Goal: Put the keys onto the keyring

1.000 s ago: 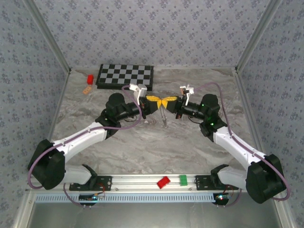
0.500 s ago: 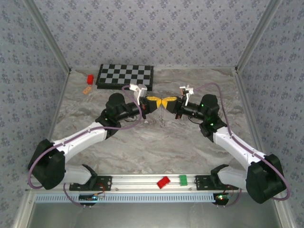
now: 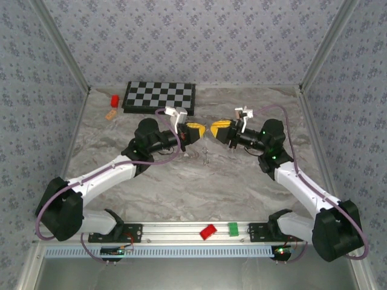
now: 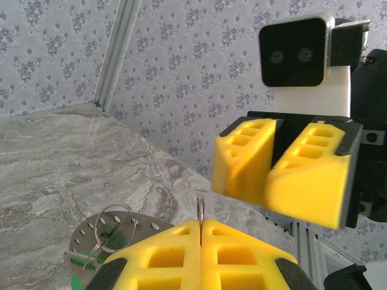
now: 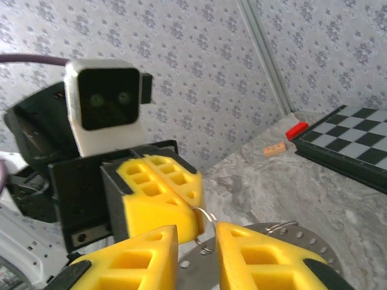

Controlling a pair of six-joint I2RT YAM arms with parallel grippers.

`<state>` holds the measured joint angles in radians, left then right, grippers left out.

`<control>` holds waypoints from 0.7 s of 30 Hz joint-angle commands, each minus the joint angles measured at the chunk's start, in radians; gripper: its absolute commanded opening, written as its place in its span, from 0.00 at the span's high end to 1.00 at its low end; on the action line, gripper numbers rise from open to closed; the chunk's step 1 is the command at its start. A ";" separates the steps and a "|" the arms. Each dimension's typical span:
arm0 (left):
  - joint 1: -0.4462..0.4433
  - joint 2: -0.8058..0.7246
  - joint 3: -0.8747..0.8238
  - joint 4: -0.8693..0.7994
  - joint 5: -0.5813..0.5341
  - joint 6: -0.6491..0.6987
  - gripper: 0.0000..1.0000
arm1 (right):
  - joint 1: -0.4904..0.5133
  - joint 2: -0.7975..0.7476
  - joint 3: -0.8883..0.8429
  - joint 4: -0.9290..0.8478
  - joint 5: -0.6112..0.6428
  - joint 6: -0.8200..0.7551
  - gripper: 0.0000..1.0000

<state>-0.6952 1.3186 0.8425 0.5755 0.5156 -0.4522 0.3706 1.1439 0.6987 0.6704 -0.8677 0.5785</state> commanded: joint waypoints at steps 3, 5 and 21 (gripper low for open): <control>0.006 -0.005 0.011 0.059 0.043 0.018 1.00 | -0.004 0.066 0.021 0.165 -0.109 0.160 0.76; 0.008 -0.005 0.013 0.061 0.049 0.020 1.00 | -0.005 0.088 0.030 0.182 -0.114 0.180 0.76; 0.036 0.013 0.021 0.066 0.086 0.025 1.00 | -0.038 0.109 0.039 0.187 -0.078 0.194 0.72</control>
<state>-0.6674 1.3334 0.8425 0.5827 0.5758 -0.4446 0.3435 1.2633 0.7181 0.8364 -0.9573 0.7708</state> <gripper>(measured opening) 0.045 0.281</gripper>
